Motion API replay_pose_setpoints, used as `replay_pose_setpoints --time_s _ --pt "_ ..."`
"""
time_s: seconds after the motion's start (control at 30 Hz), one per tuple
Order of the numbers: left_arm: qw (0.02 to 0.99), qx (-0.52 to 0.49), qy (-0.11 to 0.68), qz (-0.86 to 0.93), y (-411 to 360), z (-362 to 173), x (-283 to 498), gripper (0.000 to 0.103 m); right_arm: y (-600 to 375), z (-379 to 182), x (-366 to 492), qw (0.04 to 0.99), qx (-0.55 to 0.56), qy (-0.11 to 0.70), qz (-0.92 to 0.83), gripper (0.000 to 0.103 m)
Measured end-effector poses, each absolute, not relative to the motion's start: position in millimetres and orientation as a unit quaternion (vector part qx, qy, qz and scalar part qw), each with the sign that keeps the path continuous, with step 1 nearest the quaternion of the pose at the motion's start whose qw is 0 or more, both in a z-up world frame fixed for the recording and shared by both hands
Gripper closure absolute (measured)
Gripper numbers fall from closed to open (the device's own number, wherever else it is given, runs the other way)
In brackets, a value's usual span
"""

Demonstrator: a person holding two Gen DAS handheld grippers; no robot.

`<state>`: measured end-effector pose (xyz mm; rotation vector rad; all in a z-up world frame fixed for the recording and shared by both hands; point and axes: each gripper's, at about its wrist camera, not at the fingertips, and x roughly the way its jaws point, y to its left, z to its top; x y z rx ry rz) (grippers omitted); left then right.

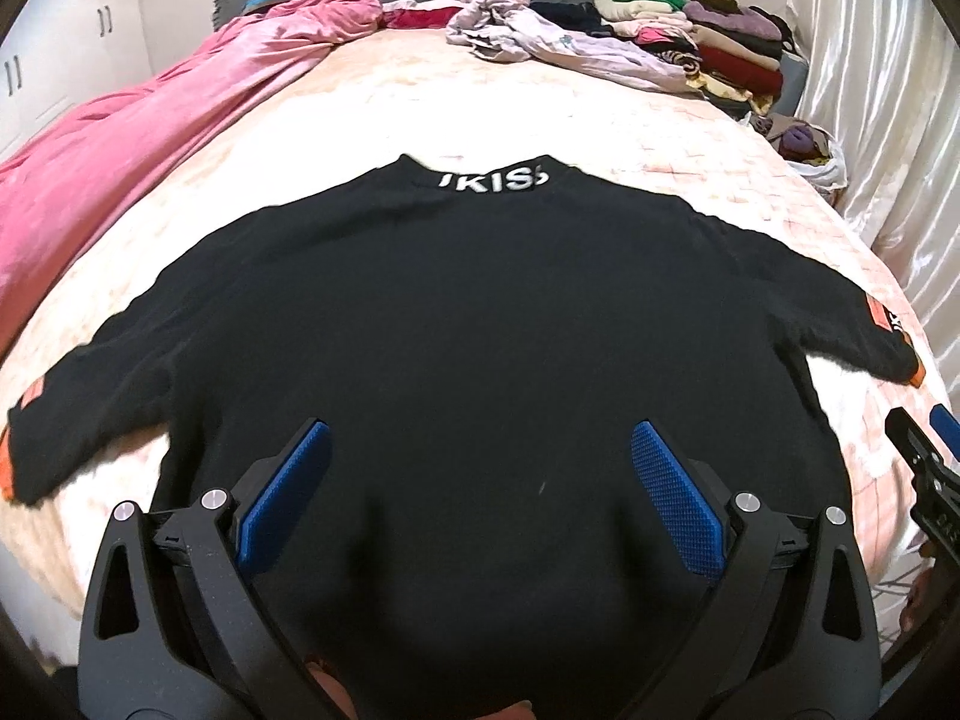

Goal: Fold small clothes
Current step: 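Reach the right gripper to the orange sleeve cuff and grasp it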

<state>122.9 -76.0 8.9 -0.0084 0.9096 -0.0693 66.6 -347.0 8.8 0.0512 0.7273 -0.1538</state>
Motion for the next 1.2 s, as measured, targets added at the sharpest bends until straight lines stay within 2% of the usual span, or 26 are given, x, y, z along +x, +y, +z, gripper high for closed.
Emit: replay_pose_setpoints --time_s 0.73,1.2 --pt "0.892 0.013 0.447 -0.066 -128.7 -3.9 217.5 0.009 -462.7 -6.4 149.5 0.901 0.013 0.383 -0.202 0.004" --pt "0.888 0.036 0.458 -0.033 -124.9 -37.0 238.7 0.009 -563.6 -19.8 161.1 0.879 0.098 0.387 -0.262 0.004"
